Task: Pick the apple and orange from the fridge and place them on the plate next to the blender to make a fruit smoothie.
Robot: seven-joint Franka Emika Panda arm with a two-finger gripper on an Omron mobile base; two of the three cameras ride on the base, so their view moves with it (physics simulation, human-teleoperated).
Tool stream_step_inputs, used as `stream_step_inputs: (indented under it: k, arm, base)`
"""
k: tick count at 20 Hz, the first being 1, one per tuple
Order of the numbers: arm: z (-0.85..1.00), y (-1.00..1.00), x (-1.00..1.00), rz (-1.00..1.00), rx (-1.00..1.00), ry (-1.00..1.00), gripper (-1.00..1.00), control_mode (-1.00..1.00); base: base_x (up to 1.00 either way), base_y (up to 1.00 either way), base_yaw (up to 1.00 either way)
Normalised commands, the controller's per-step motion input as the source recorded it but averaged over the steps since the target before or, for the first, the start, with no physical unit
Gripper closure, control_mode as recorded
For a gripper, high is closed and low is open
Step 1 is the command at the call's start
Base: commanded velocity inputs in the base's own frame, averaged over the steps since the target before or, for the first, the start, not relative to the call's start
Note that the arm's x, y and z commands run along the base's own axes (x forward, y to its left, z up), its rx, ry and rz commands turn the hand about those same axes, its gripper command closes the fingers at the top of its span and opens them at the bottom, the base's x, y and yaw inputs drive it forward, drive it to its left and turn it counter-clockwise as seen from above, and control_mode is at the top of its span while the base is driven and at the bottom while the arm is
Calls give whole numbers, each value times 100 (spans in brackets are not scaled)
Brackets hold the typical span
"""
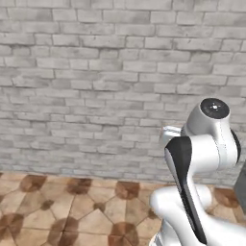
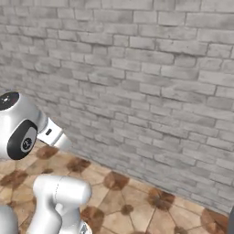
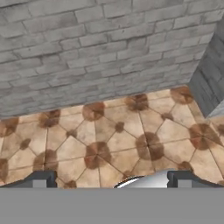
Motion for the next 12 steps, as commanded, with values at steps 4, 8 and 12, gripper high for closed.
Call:
stream_step_inputs:
  k: [4,8,12]
  arm:
    - [0,0,0,0,0,0,-100,100]
    - [0,0,0,0,0,0,-100,100]
    - [0,0,0,0,0,0,-100,100]
  base:
    - [82,-24,-49]
    - [44,-19,-65]
    - [19,-19,-72]
